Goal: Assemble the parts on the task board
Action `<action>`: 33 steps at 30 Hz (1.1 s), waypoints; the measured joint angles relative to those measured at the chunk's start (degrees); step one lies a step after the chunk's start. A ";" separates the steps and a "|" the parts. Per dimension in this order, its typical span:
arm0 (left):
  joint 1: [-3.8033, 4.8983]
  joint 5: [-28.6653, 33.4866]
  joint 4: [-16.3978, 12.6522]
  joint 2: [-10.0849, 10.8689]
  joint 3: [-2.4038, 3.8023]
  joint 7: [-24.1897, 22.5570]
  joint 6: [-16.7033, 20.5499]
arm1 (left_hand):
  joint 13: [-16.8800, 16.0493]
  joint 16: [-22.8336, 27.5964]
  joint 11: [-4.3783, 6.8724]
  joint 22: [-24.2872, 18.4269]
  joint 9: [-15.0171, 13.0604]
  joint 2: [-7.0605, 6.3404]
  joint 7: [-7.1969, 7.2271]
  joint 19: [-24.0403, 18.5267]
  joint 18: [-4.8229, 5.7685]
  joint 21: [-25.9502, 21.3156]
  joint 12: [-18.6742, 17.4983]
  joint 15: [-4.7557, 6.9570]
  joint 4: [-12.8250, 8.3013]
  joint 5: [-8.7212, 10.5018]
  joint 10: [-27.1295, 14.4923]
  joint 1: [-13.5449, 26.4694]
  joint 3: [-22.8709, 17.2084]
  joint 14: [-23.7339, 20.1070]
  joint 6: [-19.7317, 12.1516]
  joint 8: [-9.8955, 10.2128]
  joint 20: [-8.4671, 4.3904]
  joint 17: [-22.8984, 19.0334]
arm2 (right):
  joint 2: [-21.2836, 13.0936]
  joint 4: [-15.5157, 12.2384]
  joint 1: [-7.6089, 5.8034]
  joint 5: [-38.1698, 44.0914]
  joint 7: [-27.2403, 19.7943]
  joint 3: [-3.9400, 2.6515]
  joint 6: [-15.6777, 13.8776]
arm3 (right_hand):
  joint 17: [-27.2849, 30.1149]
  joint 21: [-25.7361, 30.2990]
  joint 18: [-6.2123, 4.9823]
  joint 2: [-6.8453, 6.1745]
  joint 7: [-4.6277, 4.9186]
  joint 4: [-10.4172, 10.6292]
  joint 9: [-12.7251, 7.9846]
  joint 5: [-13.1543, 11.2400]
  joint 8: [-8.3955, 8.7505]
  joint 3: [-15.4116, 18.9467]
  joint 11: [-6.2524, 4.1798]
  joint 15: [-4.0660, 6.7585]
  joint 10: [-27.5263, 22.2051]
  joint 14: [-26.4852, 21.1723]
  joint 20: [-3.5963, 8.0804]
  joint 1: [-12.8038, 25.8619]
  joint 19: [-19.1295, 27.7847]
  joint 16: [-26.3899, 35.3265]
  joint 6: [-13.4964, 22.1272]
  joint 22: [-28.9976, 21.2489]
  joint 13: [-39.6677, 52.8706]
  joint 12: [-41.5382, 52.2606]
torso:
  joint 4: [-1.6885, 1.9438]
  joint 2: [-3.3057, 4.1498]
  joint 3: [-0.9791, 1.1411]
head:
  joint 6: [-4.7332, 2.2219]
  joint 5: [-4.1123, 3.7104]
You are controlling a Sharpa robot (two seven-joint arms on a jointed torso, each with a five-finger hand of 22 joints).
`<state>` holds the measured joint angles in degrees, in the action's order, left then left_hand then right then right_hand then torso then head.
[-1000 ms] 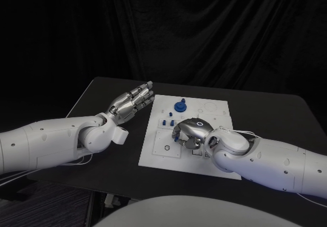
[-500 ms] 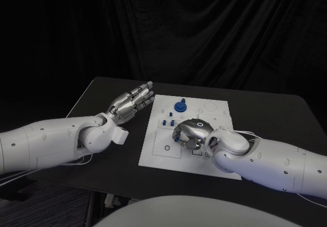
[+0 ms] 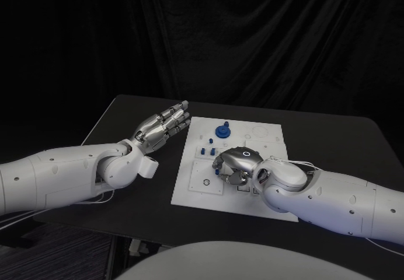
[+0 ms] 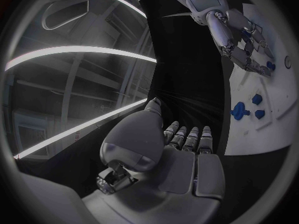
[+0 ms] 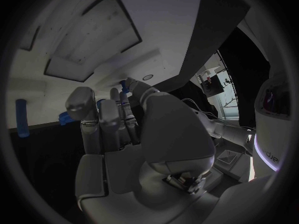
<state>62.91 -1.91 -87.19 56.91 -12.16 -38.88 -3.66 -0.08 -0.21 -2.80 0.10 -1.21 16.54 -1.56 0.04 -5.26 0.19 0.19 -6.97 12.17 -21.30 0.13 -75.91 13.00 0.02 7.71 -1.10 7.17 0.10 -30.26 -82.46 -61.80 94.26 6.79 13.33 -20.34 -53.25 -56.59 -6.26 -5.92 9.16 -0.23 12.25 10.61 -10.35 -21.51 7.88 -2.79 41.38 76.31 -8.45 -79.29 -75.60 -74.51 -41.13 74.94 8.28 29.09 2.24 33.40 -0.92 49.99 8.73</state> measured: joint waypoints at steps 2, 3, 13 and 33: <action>0.00 0.00 0.08 -0.01 0.00 0.00 -0.01 | 0.00 0.00 0.00 0.00 0.00 0.00 -0.08 0.00 0.00 0.00 0.00 0.00 0.00 0.00 0.00 0.00 0.00 0.00 0.08 0.00 0.00 0.00 | 0.01 0.02 0.00 0.00 -0.05 0.00 0.29 | 0.94 1.55 0.00 -0.20 -1.32 0.30 -1.58 -1.33 2.51 1.86 0.82 -0.73 -4.03 -0.73 -0.70 0.20 0.70 0.43 4.89 0.00 -0.65 -1.32 | 0.00 0.00 0.00 | 0.00 0.00; -0.01 0.00 0.13 -0.03 0.00 0.00 -0.02 | 0.00 0.00 0.00 0.00 0.00 -0.04 -0.08 0.00 0.00 0.00 0.00 0.00 -0.02 -0.06 0.00 -0.04 -0.03 0.00 0.08 0.00 0.00 0.00 | 0.01 0.04 0.00 0.00 -0.11 0.00 0.45 | 1.28 2.05 0.00 -0.20 -1.66 0.44 -2.22 -1.76 3.20 2.56 1.08 -1.00 -5.39 -1.00 -0.92 0.20 0.92 0.53 6.64 0.00 -0.86 -1.64 | 0.00 0.00 0.00 | 0.00 0.00; -0.09 0.01 0.28 -0.10 0.00 0.00 -0.08 | -0.01 0.00 0.00 0.00 0.00 -0.23 -0.08 0.00 0.00 0.00 0.00 0.00 -0.16 -0.45 0.00 -0.23 -0.16 0.00 0.08 0.00 0.00 -0.04 | -0.25 0.12 0.00 -0.50 -1.00 -0.02 0.84 | 3.67 5.13 -0.93 0.49 -2.51 1.55 -4.75 -2.66 4.96 6.45 1.82 -1.67 -10.40 -2.77 -1.58 -0.49 2.21 1.70 11.70 -0.01 -2.15 -2.15 | 0.00 0.00 -0.01 | 0.00 0.12; -0.18 0.10 -0.44 0.41 -0.01 0.00 0.02 | 0.03 0.00 0.00 0.00 0.00 -0.23 -0.08 0.01 0.00 0.00 0.00 0.00 -0.79 -1.49 0.00 -0.69 -0.79 0.00 0.08 0.00 0.41 -0.03 | -12.22 -10.62 -9.44 -2.75 -0.54 -0.49 -0.14 | 1.84 4.43 -0.92 2.71 -0.93 3.54 -4.36 4.72 2.36 9.17 1.95 -2.08 -10.23 -2.36 -1.97 -1.44 1.56 0.41 1.90 -0.02 -2.93 2.46 | -0.05 -0.25 0.00 | 0.00 -0.39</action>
<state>62.73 -1.81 -87.63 57.33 -12.16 -38.89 -3.64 -0.05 -0.21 -2.80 0.11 -1.21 16.31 -1.64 0.06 -5.26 0.19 0.19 -6.97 11.38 -22.79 0.13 -76.60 12.20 0.02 7.79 -1.10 7.58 0.07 -42.48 -93.07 -71.23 91.52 6.25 12.84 -20.48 -51.41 -52.16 -7.17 -3.20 8.23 3.32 7.89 15.33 -7.99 -12.34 9.83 -4.87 31.15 73.95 -10.42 -80.73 -74.04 -74.11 -39.23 74.92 5.35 31.55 2.18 33.15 -0.92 49.99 8.34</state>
